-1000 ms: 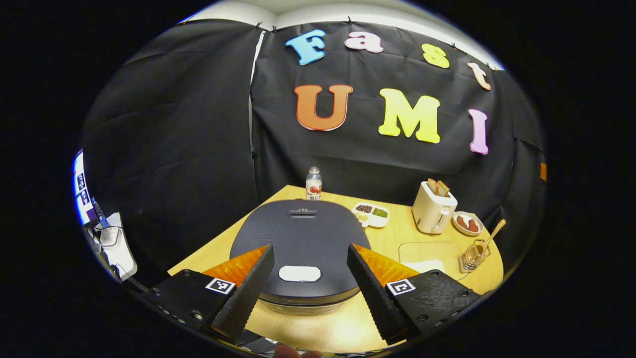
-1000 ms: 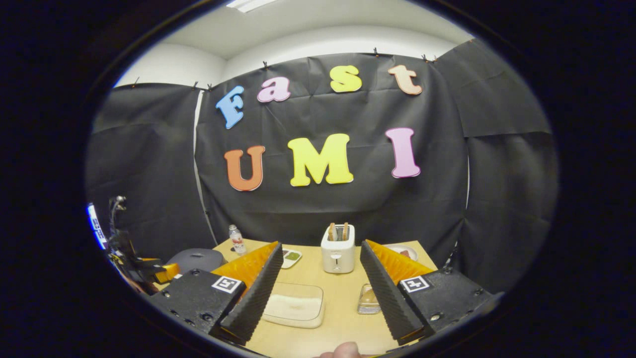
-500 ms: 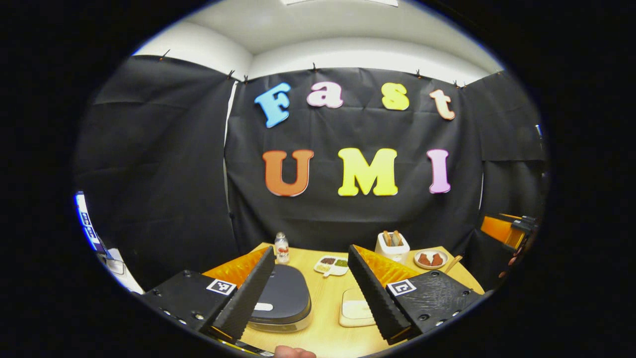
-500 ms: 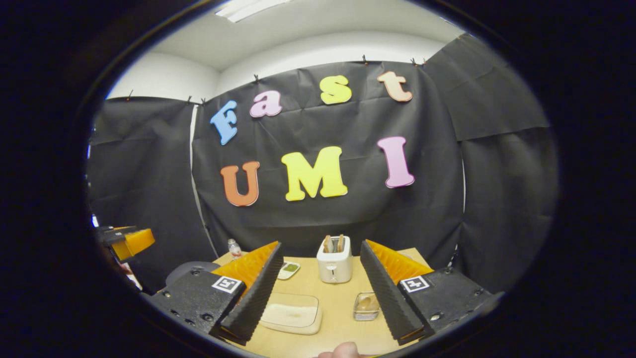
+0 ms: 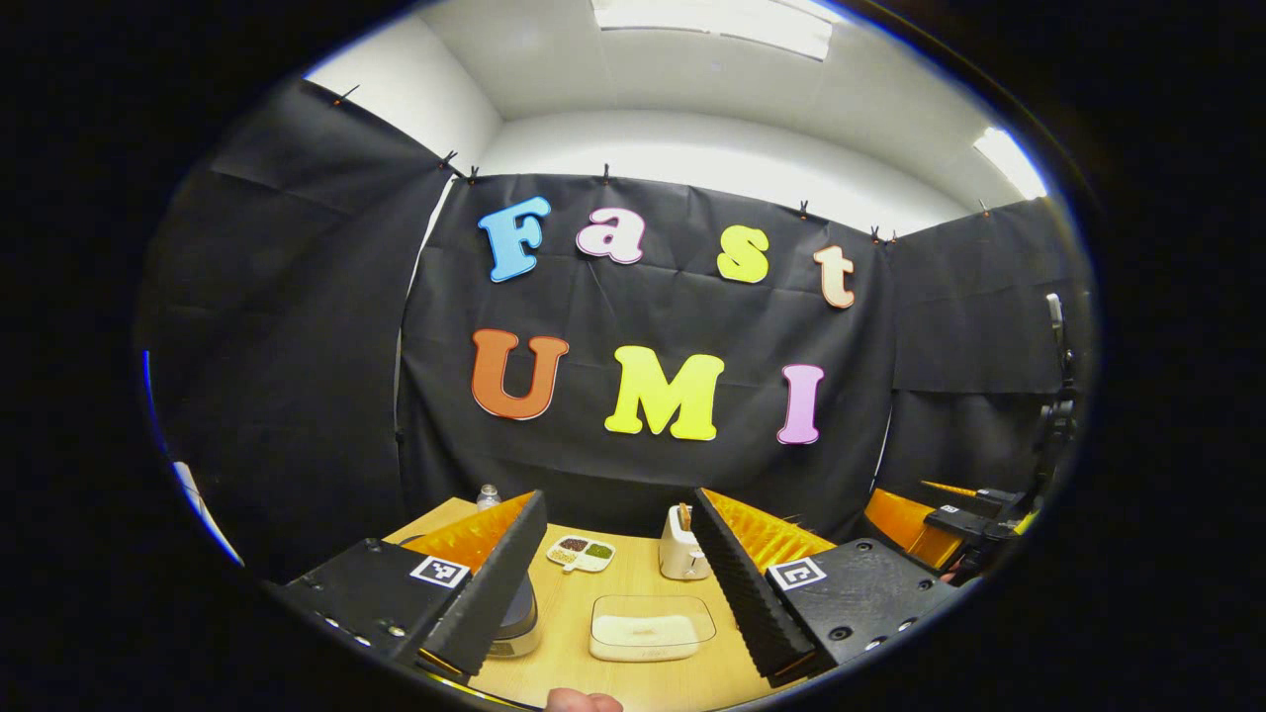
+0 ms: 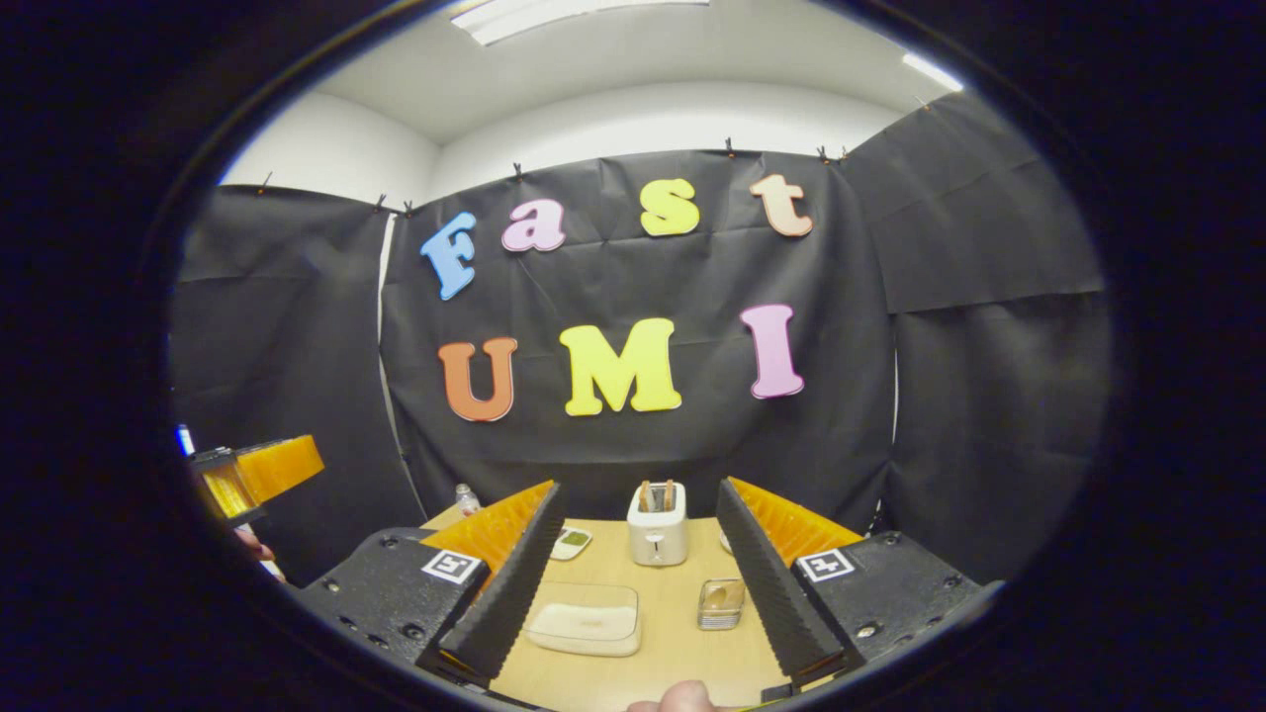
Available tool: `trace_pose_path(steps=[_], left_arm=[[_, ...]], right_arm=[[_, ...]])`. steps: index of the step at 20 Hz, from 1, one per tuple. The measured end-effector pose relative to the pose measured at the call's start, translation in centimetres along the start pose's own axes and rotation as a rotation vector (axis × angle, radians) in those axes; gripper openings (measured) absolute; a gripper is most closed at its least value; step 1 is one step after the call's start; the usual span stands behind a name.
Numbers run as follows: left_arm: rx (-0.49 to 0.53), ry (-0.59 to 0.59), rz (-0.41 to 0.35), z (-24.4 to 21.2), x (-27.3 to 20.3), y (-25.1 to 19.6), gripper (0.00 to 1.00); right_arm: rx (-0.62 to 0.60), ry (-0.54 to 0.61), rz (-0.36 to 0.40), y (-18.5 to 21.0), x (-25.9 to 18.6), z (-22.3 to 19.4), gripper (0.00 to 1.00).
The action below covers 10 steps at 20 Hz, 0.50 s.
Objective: Close the left gripper, press the button to open the rice cooker; take a wooden spoon from the chopstick holder with the right hand, scoop a spoonful of rice and pour it into the rice cooker, then put the wooden spoon back into the chopstick holder.
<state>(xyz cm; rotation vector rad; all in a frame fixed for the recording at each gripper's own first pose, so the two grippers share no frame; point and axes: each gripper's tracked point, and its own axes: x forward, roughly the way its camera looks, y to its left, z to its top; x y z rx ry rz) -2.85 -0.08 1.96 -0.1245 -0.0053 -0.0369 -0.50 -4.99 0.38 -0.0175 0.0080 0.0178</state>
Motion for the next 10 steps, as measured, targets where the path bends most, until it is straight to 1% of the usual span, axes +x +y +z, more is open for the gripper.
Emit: trace_pose_path(steps=[3, 4, 6, 7, 9, 10], left_arm=[[0.005, -0.006, -0.016, -0.1, -1.2, 0.0, 0.94], [0.018, -0.006, -0.023, -0.1, -1.4, 0.0, 0.94], [0.042, 0.008, -0.049, -0.6, -1.7, -0.4, 0.94], [0.047, 0.01, -0.059, -0.8, -1.7, -0.8, 0.94], [0.049, 0.01, -0.073, -0.6, -1.9, -1.0, 0.94], [0.051, 0.009, -0.08, -0.7, -2.0, -1.2, 1.0]], right_arm=[[-0.008, -0.007, -0.012, 1.4, -1.6, -0.2, 1.0], [-0.009, -0.004, -0.013, 1.9, -2.0, -0.4, 0.96], [-0.009, 0.002, -0.005, 3.0, -2.5, -0.7, 0.97], [-0.014, 0.001, -0.004, 3.3, -2.5, -0.6, 1.0], [-0.026, -0.008, -0.009, 3.6, -2.7, -0.1, 1.0], [-0.03, -0.018, -0.011, 3.7, -2.9, 0.1, 1.0]])
